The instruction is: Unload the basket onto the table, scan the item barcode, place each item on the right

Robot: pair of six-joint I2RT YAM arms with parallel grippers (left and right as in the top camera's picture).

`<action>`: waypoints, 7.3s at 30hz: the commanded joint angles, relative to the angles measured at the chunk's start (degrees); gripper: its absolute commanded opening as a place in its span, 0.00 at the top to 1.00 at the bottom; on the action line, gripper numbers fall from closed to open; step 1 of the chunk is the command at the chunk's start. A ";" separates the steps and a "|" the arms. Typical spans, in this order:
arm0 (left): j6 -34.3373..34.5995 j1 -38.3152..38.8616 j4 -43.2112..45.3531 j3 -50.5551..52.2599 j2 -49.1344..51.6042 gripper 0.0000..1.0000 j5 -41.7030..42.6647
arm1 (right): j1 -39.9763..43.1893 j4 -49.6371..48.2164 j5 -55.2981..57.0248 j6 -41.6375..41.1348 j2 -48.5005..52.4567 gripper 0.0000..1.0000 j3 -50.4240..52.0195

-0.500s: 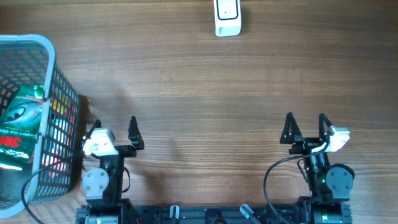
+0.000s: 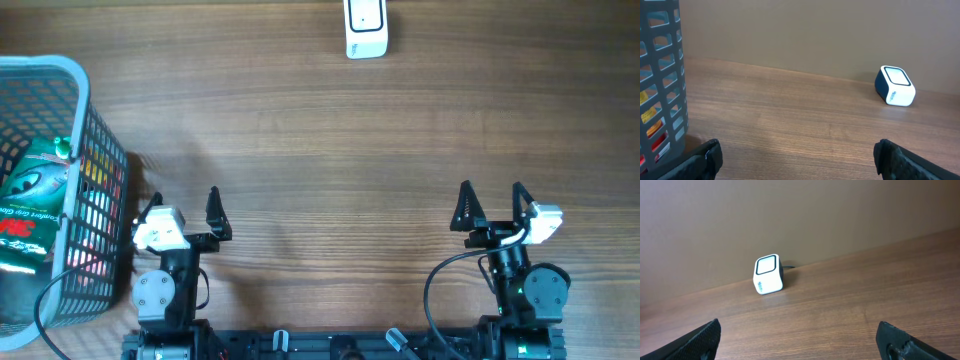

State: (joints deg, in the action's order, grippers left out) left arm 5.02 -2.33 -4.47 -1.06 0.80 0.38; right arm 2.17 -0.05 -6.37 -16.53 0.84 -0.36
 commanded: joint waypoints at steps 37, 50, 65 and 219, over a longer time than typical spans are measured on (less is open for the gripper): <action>1.86 -0.04 -42.51 -70.07 37.42 0.00 -10.73 | -0.39 -0.28 0.02 0.66 -0.63 0.00 0.07; 19.96 -4.26 -54.36 -80.61 48.54 0.00 -22.95 | -0.39 -0.28 0.02 0.66 -0.63 0.00 0.07; 29.92 -62.23 -67.38 -87.06 77.68 0.00 7.65 | -0.39 -0.28 0.02 0.68 -0.63 0.00 0.07; 39.39 -50.07 -73.24 -88.89 94.99 0.00 -13.70 | -0.39 -0.28 0.02 0.66 -0.63 0.00 0.07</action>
State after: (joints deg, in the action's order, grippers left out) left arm 43.24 -50.22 -77.60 -91.22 90.70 -13.43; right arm 2.02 -0.03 -6.35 -16.53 0.62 -0.36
